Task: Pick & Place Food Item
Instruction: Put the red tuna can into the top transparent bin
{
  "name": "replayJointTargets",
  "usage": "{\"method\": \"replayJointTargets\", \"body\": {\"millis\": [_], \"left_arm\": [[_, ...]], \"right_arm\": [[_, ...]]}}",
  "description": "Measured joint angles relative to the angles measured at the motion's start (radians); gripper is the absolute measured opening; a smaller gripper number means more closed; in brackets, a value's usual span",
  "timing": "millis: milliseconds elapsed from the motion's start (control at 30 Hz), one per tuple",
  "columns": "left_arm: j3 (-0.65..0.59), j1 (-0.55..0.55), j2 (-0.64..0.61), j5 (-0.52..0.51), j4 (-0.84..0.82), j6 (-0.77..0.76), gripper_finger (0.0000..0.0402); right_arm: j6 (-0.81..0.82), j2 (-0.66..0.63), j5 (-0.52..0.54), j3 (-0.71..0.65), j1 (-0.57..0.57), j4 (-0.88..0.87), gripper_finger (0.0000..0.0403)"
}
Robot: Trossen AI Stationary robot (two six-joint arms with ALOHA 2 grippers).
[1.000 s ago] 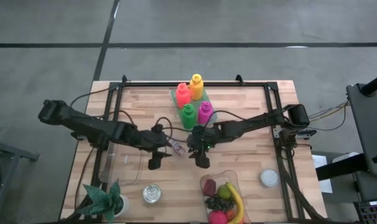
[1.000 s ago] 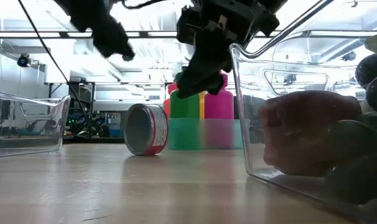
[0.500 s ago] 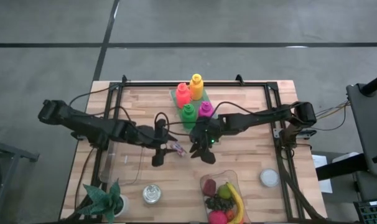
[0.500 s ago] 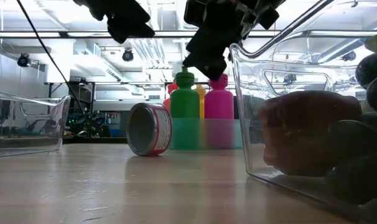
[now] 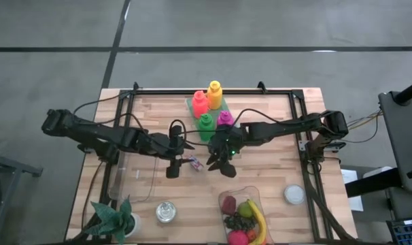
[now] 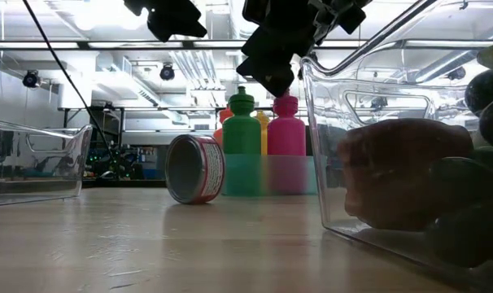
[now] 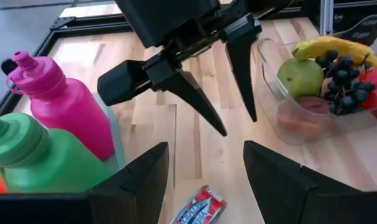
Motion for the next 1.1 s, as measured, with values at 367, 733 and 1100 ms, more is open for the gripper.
{"method": "replayJointTargets", "body": {"millis": [367, 733, 1100], "left_arm": [[0.001, 0.006, 0.0, -0.006, -0.012, 0.001, 0.0214], [-0.002, 0.006, 0.029, -0.027, 0.0, -0.032, 0.0213], [-0.124, 0.007, 0.049, -0.002, -0.006, -0.185, 0.0213]], "right_arm": [[-0.017, 0.0, 0.019, -0.001, -0.023, 0.001, 0.0134], [0.012, 0.119, -0.008, 0.098, -0.01, 0.024, 0.0134], [-0.044, 0.292, -0.059, 0.284, 0.017, -0.002, 0.0134]]}}
